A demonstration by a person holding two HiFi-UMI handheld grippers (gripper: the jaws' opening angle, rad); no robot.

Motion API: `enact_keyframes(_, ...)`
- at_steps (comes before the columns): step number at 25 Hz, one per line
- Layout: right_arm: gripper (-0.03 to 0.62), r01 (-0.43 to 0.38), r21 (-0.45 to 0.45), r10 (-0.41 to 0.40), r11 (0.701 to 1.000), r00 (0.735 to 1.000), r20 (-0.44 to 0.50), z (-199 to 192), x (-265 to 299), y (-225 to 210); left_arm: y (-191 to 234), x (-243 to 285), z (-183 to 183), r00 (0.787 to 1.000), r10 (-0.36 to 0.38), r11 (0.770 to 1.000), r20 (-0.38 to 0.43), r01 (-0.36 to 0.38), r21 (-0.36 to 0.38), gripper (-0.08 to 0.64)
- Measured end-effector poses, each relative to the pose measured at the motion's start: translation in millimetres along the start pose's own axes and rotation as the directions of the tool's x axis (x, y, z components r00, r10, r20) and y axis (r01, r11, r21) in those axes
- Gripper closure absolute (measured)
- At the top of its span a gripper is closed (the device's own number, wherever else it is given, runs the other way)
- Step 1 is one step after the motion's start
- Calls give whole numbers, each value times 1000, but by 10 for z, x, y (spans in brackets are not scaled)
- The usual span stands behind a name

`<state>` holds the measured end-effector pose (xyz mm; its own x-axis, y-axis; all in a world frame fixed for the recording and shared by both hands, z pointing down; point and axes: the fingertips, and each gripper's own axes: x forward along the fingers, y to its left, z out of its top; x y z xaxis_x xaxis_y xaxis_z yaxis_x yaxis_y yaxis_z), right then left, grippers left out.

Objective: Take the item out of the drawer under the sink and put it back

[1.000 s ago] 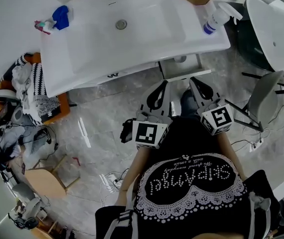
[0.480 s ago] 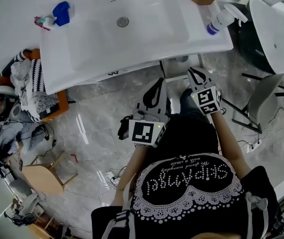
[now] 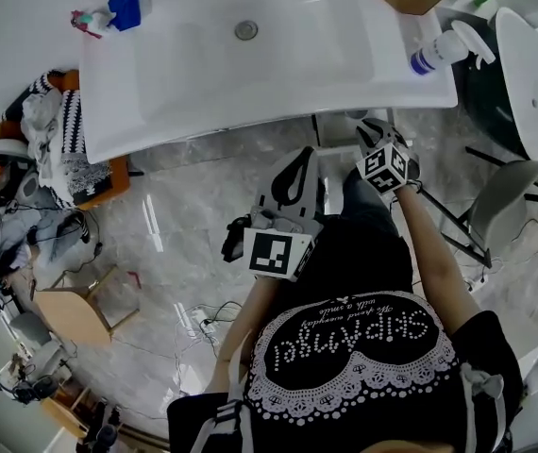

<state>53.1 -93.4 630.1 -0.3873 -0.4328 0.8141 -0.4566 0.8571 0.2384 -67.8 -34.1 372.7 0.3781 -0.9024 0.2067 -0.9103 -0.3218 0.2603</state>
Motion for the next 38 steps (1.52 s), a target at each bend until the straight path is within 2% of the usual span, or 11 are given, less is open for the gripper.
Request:
enact_keyframes(5, 531, -56, -62, 50, 996, 994, -93, -227, 290, -29, 36, 75, -23, 999, 26, 1000, -30, -26, 5, 555)
enact_keyframes(12, 531, -138, -133, 119, 981, 983, -137, -347, 571, 36, 62, 186, -13, 996, 80, 996, -48, -81, -30, 555)
enact_keyframes(16, 531, -173, -161, 147, 972, 976, -162, -418, 726, 92, 76, 194, -122, 988, 106, 994, -115, -109, -23, 557)
enact_keyframes(18, 531, -187, -168, 156, 968, 971, -179, -467, 784, 106, 62, 197, -152, 986, 117, 992, -120, -121, -28, 556)
enact_keyframes(24, 531, -210, -195, 167, 958, 963, -212, -605, 942, 79, -2, 252, -157, 985, 146, 987, -94, -152, -53, 555)
enact_keyframes(30, 531, -261, -264, 200, 929, 951, -236, -675, 1085, 161, 23, 185, -234, 973, 195, 977, -127, -205, -65, 557)
enact_keyframes(36, 532, -262, -265, 179, 928, 937, -299, -794, 1237, 131, 69, 104, -324, 963, 226, 968, -147, -238, -73, 555)
enact_keyframes(38, 563, -253, -289, 164, 923, 940, -301, -763, 1237, 108, 78, 63, -335, 960, 235, 966, -154, -249, -75, 555)
